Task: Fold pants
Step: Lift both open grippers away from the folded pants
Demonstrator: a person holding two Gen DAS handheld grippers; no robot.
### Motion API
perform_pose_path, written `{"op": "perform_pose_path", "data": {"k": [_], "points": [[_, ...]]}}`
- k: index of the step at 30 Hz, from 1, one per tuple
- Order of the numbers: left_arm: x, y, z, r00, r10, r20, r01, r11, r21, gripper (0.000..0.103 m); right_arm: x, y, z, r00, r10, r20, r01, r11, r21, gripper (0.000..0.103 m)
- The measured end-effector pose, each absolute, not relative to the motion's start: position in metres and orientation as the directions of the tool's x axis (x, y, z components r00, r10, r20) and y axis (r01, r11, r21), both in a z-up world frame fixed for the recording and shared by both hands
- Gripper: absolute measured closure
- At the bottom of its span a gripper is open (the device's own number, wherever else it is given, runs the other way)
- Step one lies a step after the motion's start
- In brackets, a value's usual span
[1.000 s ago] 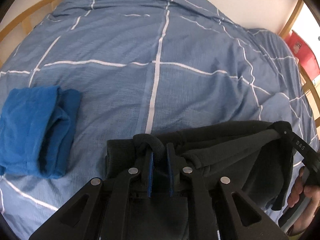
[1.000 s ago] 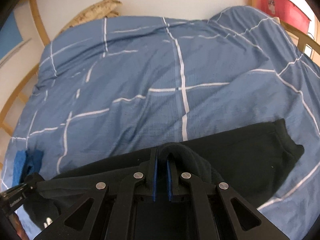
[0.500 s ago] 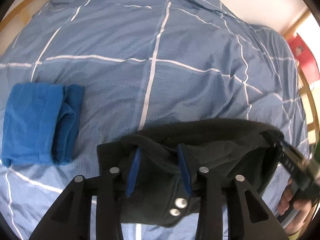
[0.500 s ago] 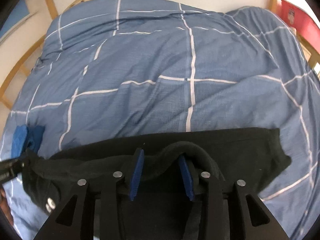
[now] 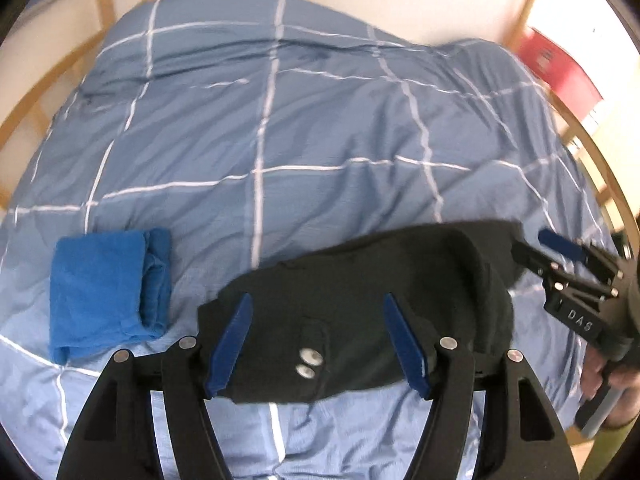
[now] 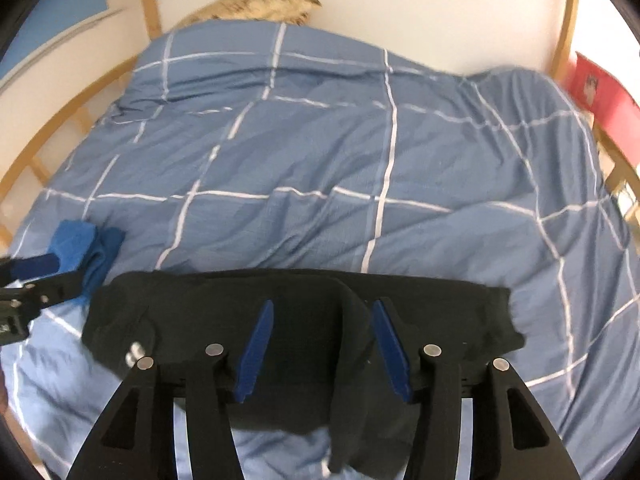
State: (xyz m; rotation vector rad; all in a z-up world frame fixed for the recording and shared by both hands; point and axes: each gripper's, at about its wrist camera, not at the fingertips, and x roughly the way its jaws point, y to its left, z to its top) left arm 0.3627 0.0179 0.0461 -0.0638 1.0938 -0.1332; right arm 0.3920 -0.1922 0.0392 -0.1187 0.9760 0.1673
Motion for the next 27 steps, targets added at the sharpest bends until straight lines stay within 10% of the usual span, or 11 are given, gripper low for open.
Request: {"op": "perform_pose_path", "data": {"k": [13,27], "points": [[0.273,-0.038,0.077,0.548,-0.216,-0.808,0.226,0.968,-0.105,0.034,0.284,-0.201,0.082,0.612,0.127,-0.781,-0.330,0.938,-0.106,0.050],[0.219,-0.074,0.001,0.652,-0.199,-0.732,0.311,0.950,0.019,0.025,0.247,-0.225,-0.009,0.594,0.100,-0.798,-0.304,0.947,-0.107,0.046]]}}
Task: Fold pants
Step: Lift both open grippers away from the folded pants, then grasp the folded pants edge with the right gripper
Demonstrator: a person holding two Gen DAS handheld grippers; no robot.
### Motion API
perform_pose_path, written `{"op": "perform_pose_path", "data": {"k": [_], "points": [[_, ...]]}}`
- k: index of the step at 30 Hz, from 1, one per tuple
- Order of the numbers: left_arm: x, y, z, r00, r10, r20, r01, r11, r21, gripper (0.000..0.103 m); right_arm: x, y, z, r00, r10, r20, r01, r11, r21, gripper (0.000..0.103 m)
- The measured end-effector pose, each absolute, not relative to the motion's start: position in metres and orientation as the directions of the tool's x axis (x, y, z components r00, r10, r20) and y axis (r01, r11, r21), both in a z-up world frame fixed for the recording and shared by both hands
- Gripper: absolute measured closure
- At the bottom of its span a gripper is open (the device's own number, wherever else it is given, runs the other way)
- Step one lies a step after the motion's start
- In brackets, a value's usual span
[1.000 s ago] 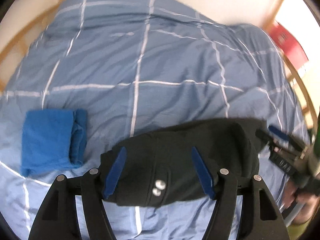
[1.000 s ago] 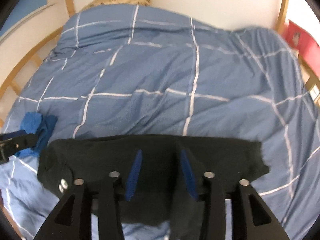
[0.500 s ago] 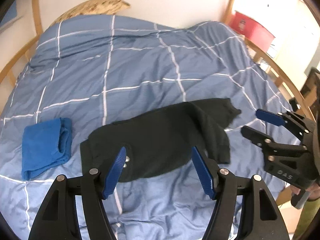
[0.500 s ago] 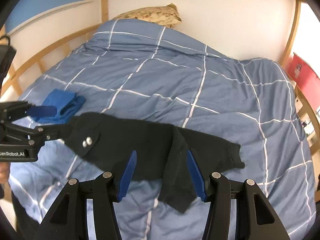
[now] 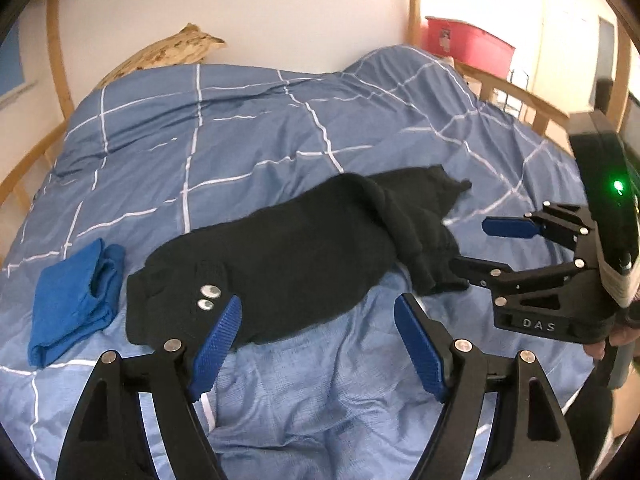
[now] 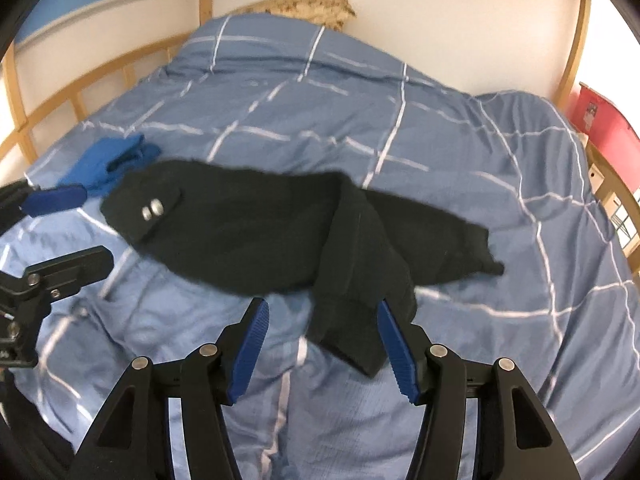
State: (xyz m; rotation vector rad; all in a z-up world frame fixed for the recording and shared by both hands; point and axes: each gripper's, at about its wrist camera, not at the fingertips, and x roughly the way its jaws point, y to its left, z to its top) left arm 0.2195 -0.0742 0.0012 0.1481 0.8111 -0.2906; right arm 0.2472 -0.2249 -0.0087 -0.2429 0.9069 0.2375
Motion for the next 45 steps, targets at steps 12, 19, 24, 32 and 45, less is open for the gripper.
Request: {"op": "perform_pose_path", "data": {"k": [12,19,24,32,45], "points": [[0.242,-0.073,-0.051,0.593,-0.214,-0.776,0.317,0.948,-0.020,0.025,0.275,-0.219,-0.076,0.540,0.009,-0.842,-0.271,0.948,-0.164,0.046],[0.259,-0.069,-0.069,0.564,-0.223,-0.795,0.310,0.950,-0.046,0.025,0.295,-0.220,-0.098,0.510,-0.030,-0.860,-0.257,0.948,-0.186,0.069],[0.271,-0.070,-0.069,0.567,-0.242,-0.787,0.329,0.943,-0.054,0.025,0.299,-0.242,-0.085,0.493,0.041,-0.869,-0.231,0.969,-0.086,0.096],[0.303,-0.086,-0.049,0.608,-0.244,-0.755,0.357,0.934,-0.014,0.025,0.339,-0.290,-0.012,0.625,-0.036,-0.780,-0.091,0.989,-0.118,0.096],[0.349,-0.139,-0.061,0.595,-0.256,-0.762,0.402,0.916,0.006,0.025,0.460,-0.343,-0.029,0.569,-0.190,-0.800,0.009,0.974,-0.225,0.097]]}}
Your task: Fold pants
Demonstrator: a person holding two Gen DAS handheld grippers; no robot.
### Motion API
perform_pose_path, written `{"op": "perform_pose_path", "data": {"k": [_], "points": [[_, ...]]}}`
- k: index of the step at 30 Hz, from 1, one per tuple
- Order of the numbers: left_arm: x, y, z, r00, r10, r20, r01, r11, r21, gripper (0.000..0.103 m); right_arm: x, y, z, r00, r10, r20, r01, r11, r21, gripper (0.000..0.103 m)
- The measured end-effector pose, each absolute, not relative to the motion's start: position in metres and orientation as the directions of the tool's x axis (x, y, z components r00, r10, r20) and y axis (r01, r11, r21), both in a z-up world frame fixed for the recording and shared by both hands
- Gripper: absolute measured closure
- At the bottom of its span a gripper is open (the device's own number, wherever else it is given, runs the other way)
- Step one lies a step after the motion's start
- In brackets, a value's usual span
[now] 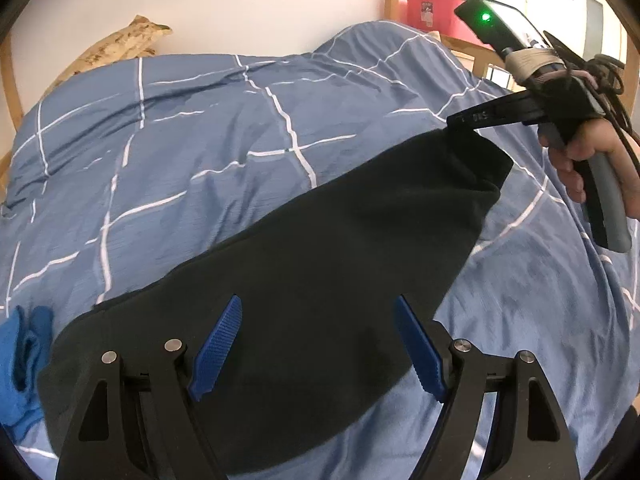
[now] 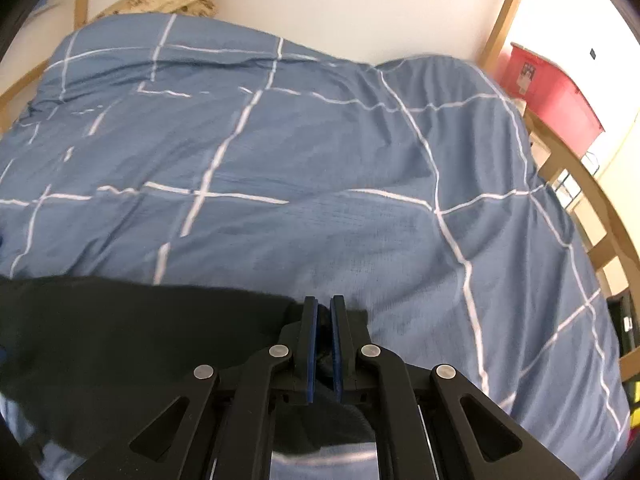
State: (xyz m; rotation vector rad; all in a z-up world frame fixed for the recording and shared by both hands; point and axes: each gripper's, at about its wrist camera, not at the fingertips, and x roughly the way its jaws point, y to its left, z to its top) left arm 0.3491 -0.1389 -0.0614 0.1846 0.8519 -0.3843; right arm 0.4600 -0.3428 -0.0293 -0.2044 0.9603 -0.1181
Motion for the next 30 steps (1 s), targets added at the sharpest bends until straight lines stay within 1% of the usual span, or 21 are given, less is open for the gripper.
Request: {"op": "perform_pose_path", "data": {"k": [9,11,12,14,15,16,19,22,24,25,27,28,30], "points": [[0.374,-0.155,-0.083,0.561,-0.248,-0.790,0.378,0.926,-0.022,0.025,0.492,-0.372,-0.067,0.534,-0.202,-0.821,0.064,0.978,-0.199,0.097],[0.375,-0.157,-0.085,0.565,-0.236,-0.791,0.373,0.928,-0.011,0.025,0.492,-0.373,-0.071,0.536,-0.199,-0.821,0.064,0.979,-0.195,0.095],[0.374,-0.158,-0.084,0.571,-0.229,-0.788,0.371,0.928,-0.001,0.025,0.490,-0.374,-0.071,0.546,-0.198,-0.814,0.067,0.979,-0.193,0.091],[0.372,-0.159,-0.082,0.589,-0.220,-0.778,0.366,0.930,0.014,0.025,0.483,-0.378,-0.065,0.555,-0.221,-0.802,0.109,0.975,-0.194,0.064],[0.372,-0.159,-0.079,0.596,-0.219,-0.773,0.362,0.932,0.015,0.025,0.477,-0.381,-0.058,0.575,-0.222,-0.787,0.130,0.975,-0.180,0.059],[0.371,-0.159,-0.077,0.602,-0.222,-0.767,0.359,0.933,0.012,0.025,0.467,-0.386,-0.049,0.599,-0.215,-0.771,0.150,0.976,-0.156,0.055],[0.366,-0.161,-0.068,0.614,-0.230,-0.755,0.354,0.935,0.003,0.025,0.442,-0.400,-0.034,0.626,-0.194,-0.755,0.204,0.976,-0.082,0.055],[0.359,-0.166,-0.060,0.642,-0.222,-0.734,0.347,0.938,0.019,0.025,0.412,-0.417,-0.029,0.649,-0.130,-0.750,0.246,0.968,0.044,0.055],[0.356,-0.170,-0.057,0.656,-0.207,-0.726,0.345,0.938,0.045,0.025,0.392,-0.428,-0.036,0.659,-0.047,-0.751,0.254,0.953,0.163,0.055],[0.355,-0.173,-0.056,0.661,-0.197,-0.724,0.344,0.937,0.059,0.025,0.389,-0.431,-0.041,0.655,-0.020,-0.755,0.254,0.947,0.195,0.055],[0.352,-0.178,-0.056,0.669,-0.172,-0.723,0.340,0.936,0.092,0.025,0.384,-0.437,-0.057,0.640,0.038,-0.767,0.263,0.927,0.266,0.049],[0.352,-0.178,-0.057,0.672,-0.162,-0.723,0.336,0.936,0.102,0.025,0.383,-0.438,-0.064,0.628,0.050,-0.777,0.272,0.921,0.279,0.047],[0.352,-0.178,-0.060,0.669,-0.143,-0.729,0.328,0.937,0.117,0.025,0.382,-0.444,-0.080,0.600,0.080,-0.796,0.318,0.889,0.329,0.047]]}}
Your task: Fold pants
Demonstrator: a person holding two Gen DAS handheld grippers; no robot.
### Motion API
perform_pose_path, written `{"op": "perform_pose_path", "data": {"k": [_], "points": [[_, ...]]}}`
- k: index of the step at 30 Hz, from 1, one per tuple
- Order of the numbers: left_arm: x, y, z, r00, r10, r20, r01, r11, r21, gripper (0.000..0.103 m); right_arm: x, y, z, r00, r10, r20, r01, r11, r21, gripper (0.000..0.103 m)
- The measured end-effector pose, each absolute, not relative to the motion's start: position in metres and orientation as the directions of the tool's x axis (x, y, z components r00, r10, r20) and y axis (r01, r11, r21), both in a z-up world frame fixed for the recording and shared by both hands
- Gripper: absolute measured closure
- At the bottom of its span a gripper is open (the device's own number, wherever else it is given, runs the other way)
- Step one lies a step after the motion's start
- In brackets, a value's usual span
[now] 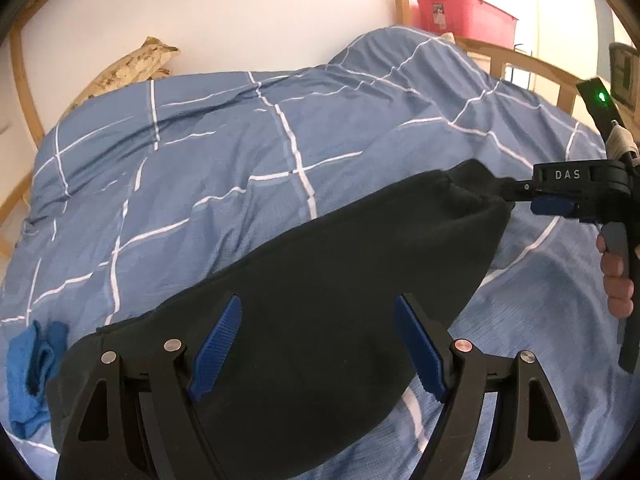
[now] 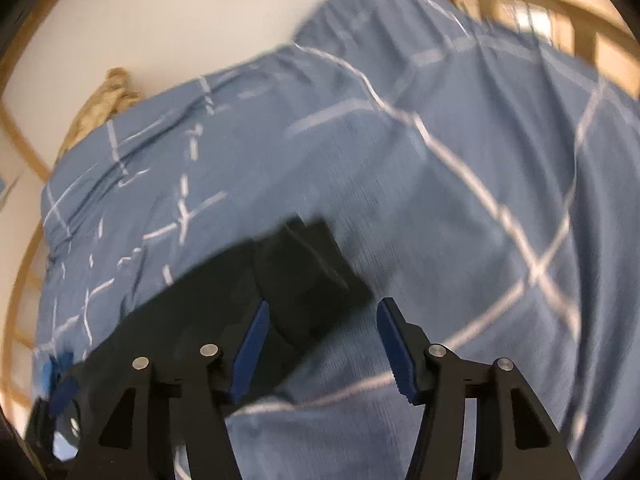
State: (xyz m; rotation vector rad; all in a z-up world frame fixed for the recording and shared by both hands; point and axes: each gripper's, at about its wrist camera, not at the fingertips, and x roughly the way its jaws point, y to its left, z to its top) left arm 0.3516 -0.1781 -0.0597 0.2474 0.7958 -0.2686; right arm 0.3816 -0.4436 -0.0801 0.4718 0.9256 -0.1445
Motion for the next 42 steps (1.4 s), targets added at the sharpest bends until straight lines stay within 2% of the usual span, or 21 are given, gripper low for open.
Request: {"op": "perform_pose_path", "data": {"k": [2,6,9,12,14,16,20,27,28,29,31,34,37,42], "points": [[0.353,-0.177,-0.062,0.660,-0.138,-0.738,0.326,0.938,0.116,0.025,0.380,-0.448,-0.091,0.611,0.122,-0.782,0.327,0.861,0.390,0.047],[0.356,-0.176,-0.067,0.652,-0.142,-0.745,0.324,0.940,0.104,0.025,0.377,-0.444,-0.083,0.674,0.088,-0.734,0.311,0.867,0.389,0.047],[0.359,-0.176,-0.070,0.647,-0.147,-0.748,0.319,0.943,0.091,0.025,0.389,-0.441,-0.084,0.643,0.109,-0.758,0.292,0.880,0.374,0.049],[0.360,-0.179,-0.072,0.640,-0.147,-0.754,0.321,0.943,0.089,0.025,0.402,-0.441,-0.092,0.618,0.134,-0.774,0.289,0.877,0.383,0.067],[0.361,-0.180,-0.074,0.636,-0.148,-0.757,0.327,0.941,0.091,0.025,0.408,-0.439,-0.096,0.602,0.149,-0.784,0.280,0.880,0.383,0.091],[0.363,-0.181,-0.075,0.639,-0.146,-0.755,0.327,0.940,0.095,0.025,0.412,-0.434,-0.092,0.594,0.123,-0.795,0.263,0.904,0.336,0.096],[0.371,-0.179,-0.078,0.640,-0.132,-0.757,0.304,0.948,0.093,0.025,0.408,-0.432,-0.066,0.683,0.012,-0.731,0.254,0.934,0.253,0.097],[0.377,-0.173,-0.091,0.599,-0.128,-0.790,0.286,0.956,0.062,0.025,0.419,-0.441,-0.098,0.605,-0.015,-0.796,0.283,0.939,0.197,0.095],[0.376,-0.172,-0.091,0.600,-0.123,-0.790,0.285,0.956,0.068,0.025,0.416,-0.441,-0.098,0.610,-0.017,-0.792,0.281,0.940,0.196,0.089],[0.374,-0.172,-0.090,0.607,-0.117,-0.786,0.281,0.957,0.075,0.025,0.412,-0.442,-0.096,0.614,-0.034,-0.789,0.297,0.936,0.191,0.071],[0.368,-0.172,-0.086,0.629,-0.114,-0.769,0.270,0.960,0.078,0.025,0.399,-0.445,-0.090,0.629,-0.080,-0.773,0.348,0.918,0.189,0.049],[0.362,-0.173,-0.079,0.650,-0.116,-0.751,0.253,0.965,0.071,0.024,0.372,-0.454,-0.083,0.691,-0.055,-0.721,0.395,0.864,0.312,0.048],[0.359,-0.178,-0.075,0.659,-0.127,-0.742,0.262,0.963,0.068,0.023,0.366,-0.459,-0.095,0.688,0.079,-0.721,0.373,0.814,0.445,0.048],[0.361,-0.186,-0.078,0.666,-0.099,-0.739,0.272,0.955,0.117,0.023,0.384,-0.465,-0.113,0.670,0.183,-0.720,0.370,0.759,0.537,0.048]]}}
